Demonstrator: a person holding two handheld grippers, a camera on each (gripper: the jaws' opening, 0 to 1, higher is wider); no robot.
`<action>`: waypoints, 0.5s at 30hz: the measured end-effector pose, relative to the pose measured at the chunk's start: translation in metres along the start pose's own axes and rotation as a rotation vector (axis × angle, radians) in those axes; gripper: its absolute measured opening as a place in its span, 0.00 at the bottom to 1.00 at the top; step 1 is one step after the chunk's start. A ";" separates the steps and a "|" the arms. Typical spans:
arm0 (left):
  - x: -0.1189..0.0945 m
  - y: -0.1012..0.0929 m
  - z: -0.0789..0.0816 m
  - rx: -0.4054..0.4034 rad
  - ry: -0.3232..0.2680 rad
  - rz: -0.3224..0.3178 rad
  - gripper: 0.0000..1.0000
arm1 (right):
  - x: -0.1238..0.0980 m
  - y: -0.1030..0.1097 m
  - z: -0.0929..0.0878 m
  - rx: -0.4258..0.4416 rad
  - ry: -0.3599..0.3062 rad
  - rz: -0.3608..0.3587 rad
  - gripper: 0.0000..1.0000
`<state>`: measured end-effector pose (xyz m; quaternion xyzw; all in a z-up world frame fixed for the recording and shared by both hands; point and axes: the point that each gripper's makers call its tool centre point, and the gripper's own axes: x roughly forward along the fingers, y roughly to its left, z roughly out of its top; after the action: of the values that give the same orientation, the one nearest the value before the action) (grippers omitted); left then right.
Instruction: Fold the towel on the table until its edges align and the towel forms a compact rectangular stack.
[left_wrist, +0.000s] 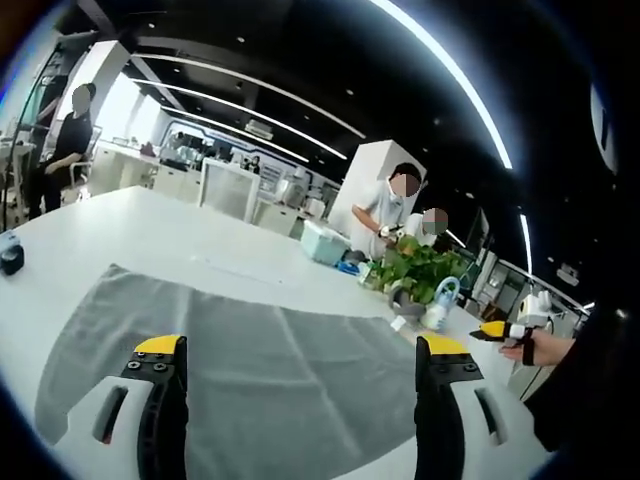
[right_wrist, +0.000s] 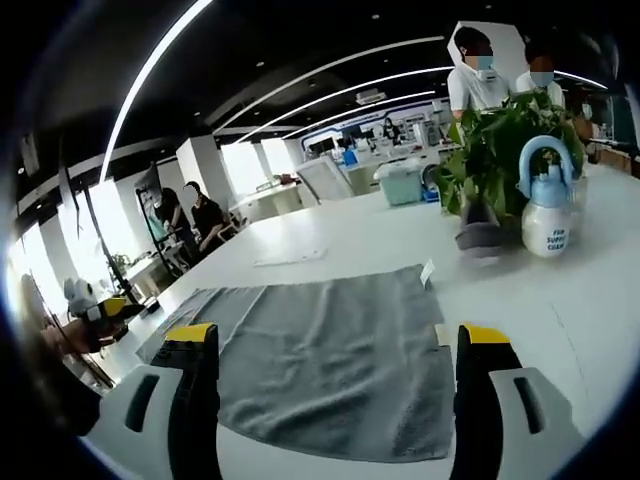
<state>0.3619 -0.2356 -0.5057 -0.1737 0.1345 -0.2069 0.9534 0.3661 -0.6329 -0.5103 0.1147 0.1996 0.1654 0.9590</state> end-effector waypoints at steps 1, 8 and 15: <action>0.000 -0.001 -0.001 -0.001 0.002 -0.002 0.97 | -0.001 -0.004 0.001 -0.016 0.007 -0.002 0.99; 0.004 -0.019 -0.012 0.008 0.039 -0.042 0.97 | -0.011 -0.024 0.007 -0.110 0.059 -0.015 0.99; 0.016 -0.043 -0.023 0.015 0.071 -0.101 0.97 | -0.016 -0.037 -0.001 -0.187 0.150 0.010 0.99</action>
<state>0.3534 -0.2852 -0.5126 -0.1655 0.1579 -0.2618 0.9376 0.3616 -0.6729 -0.5160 0.0130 0.2537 0.1963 0.9471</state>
